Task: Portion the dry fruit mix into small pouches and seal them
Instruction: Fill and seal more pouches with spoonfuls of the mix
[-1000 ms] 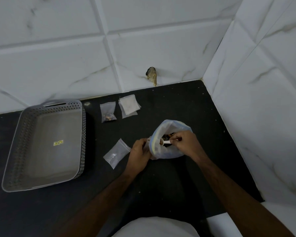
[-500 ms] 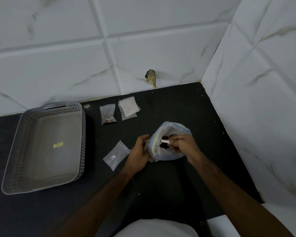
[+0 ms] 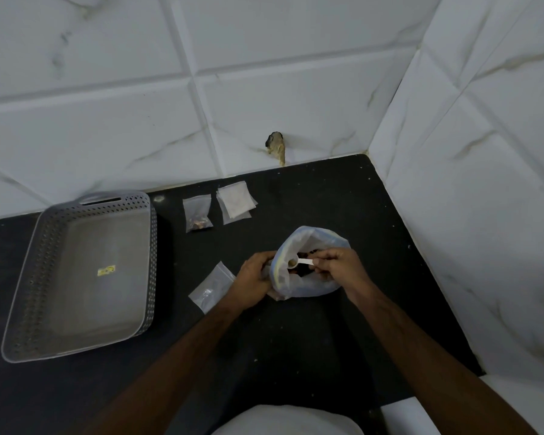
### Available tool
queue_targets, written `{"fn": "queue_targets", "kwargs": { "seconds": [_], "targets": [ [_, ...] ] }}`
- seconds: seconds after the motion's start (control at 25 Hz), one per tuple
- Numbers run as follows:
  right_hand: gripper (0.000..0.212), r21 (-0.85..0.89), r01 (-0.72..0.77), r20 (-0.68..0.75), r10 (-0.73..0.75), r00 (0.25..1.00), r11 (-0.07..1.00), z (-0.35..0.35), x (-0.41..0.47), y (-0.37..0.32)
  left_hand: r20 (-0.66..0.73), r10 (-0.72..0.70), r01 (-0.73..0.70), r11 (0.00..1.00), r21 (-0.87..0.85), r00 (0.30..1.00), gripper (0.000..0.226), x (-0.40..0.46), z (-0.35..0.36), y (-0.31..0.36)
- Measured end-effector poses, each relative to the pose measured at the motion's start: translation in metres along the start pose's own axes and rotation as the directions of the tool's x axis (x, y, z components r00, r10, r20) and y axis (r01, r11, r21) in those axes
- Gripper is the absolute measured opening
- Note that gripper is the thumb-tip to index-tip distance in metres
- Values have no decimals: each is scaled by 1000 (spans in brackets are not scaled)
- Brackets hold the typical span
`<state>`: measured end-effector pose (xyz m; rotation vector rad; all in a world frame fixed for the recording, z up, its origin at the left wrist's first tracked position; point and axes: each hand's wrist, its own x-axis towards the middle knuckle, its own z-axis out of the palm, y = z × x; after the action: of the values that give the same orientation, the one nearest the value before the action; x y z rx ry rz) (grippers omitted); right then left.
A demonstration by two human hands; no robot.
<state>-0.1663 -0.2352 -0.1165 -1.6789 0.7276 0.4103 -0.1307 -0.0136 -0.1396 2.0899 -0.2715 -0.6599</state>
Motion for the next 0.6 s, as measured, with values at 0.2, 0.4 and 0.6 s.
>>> {"fn": "queue_targets", "kwargs": {
  "seconds": [0.2, 0.4, 0.6],
  "targets": [
    [17, 89, -3, 8, 2, 1000, 996, -24, -12, 3, -5, -2, 2, 993, -122, 1000, 54, -13, -11, -9],
    [19, 141, 42, 38, -48, 998, 989, -38, -23, 1, -259, 169, -90, 952, 292, 951, 53, -37, -36, -17],
    [17, 287, 87, 58, -108, 992, 954, -36, -39, -16, -270, -100, 227, 839, 495, 958, 88, -57, -51, -46]
  ]
}}
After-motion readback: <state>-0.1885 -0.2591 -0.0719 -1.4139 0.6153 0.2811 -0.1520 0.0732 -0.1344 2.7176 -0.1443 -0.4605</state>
